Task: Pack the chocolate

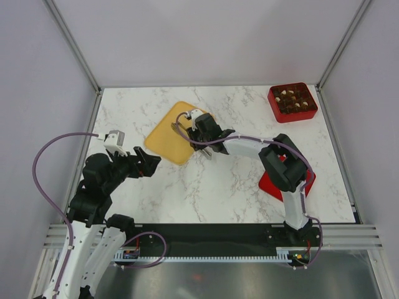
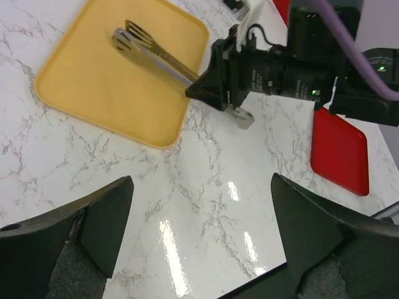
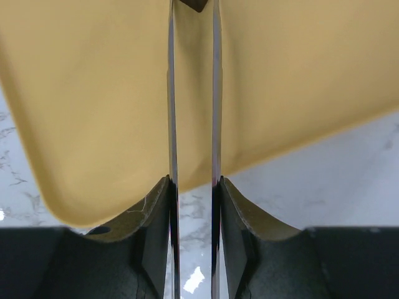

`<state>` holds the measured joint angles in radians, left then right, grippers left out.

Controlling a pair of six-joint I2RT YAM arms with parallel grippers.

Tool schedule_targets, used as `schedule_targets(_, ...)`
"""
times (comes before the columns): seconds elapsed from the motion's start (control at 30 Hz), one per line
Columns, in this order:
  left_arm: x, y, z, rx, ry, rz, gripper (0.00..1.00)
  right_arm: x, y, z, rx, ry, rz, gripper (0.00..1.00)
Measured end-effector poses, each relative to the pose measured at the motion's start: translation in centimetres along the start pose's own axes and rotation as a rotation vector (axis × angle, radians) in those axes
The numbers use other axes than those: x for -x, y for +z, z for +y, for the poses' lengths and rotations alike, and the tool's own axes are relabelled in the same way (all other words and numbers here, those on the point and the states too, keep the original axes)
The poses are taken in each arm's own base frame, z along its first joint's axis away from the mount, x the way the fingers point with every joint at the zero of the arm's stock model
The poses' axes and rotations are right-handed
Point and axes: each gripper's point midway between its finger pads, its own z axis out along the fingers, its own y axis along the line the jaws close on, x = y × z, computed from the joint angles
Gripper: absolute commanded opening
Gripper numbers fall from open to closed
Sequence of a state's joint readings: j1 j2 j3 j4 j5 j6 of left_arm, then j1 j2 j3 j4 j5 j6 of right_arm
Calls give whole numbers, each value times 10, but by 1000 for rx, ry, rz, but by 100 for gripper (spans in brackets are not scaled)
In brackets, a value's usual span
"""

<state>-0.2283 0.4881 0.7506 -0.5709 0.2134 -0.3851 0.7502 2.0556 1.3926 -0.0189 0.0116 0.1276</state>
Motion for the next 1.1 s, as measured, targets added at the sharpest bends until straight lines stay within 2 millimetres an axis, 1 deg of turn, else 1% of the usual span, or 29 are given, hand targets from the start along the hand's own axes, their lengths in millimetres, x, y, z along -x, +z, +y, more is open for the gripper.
schedule_targets(0.07, -1, 2, 1, 5, -2, 9, 100, 3, -11, -20, -25, 32, -7, 40)
schedule_targets(0.1, -2, 2, 1, 6, -3, 11, 100, 6, -18, -30, -34, 48, -14, 38)
schedule_targets(0.2, -2, 2, 1, 5, -3, 13, 100, 23, -38, -56, -64, 90, -55, 37)
schedule_targets(0.27, -4, 4, 2, 6, -5, 22, 100, 35, -53, -70, -74, 111, -91, 37)
schedule_targets(0.37, -6, 7, 3, 11, -9, 38, 100, 49, -73, -87, -94, 133, -127, 36)
schedule_targets(0.53, -8, 9, 4, 12, -11, 49, 100, 59, -106, -117, -147, 181, -142, 37)
schedule_targets(0.6, -8, 9, 4, 12, -11, 48, 100, 62, -122, -134, -179, 211, -149, 37)
schedule_targets(0.67, -8, 9, 4, 12, -11, 48, 100, 65, -140, -155, -223, 246, -164, 37)
schedule_targets(0.77, -7, 9, 4, 12, -11, 48, 100, 64, -168, -193, -301, 309, -182, 37)
schedule_targets(0.87, -7, 8, 4, 12, -11, 47, 100, 55, -197, -235, -390, 388, -191, 37)
schedule_targets(1.0, -7, 8, 3, 11, -10, 46, 100, 32, -231, -281, -504, 502, -176, 37)
schedule_targets(1.07, -7, 8, 3, 11, -10, 46, 100, 18, -244, -299, -560, 554, -161, 37)
schedule_targets(1.1, -7, 8, 3, 11, -10, 46, 100, 13, -248, -304, -577, 573, -152, 37)
